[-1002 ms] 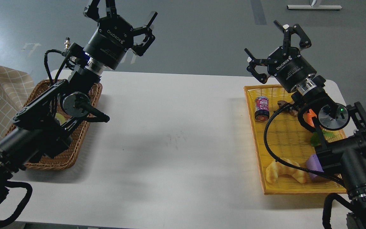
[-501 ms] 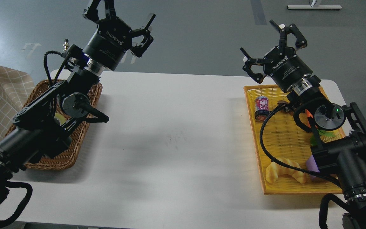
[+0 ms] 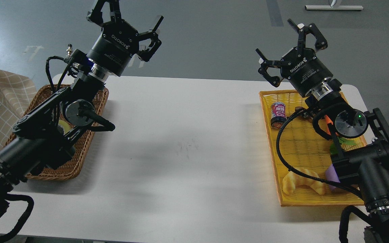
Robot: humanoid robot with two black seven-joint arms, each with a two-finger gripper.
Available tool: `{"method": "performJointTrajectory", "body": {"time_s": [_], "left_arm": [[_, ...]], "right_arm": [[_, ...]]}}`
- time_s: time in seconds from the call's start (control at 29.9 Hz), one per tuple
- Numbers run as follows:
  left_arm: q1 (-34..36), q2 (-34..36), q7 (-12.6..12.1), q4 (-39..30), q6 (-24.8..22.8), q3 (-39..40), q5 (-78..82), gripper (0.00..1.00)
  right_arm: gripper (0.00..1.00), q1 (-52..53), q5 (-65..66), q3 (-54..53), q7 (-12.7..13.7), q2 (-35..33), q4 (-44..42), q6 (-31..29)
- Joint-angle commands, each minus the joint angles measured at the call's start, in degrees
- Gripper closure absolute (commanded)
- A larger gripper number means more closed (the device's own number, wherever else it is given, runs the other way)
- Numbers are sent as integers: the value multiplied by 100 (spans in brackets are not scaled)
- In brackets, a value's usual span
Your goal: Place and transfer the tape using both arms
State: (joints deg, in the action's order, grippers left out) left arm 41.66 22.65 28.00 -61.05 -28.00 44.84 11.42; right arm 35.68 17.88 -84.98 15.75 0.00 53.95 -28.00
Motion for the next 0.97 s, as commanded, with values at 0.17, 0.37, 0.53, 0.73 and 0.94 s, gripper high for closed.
{"method": "performJointTrajectory", "body": {"time_s": [0.17,0.37,0.53,0.73,0.94], "left_arm": [[0,3,0,5,0,104,0,2],[-9,-6,0,31,0,104,0,2],[-26,-24,0,40,0,104,0,2],[-18,-59,0,49,0,96,0,2],[-18,-146,0,303,0,104,0,2]], "right_arm": [[0,0,-21,-19,-2,0,27,0],[0,-9,-12,-19,-10,0,45,0],[0,-26,-12,-19,-19,0,150,0],[0,-26,-21,-19,-19,0,159,0],[0,-149,-12,-19,-19,0,396,0]]}}
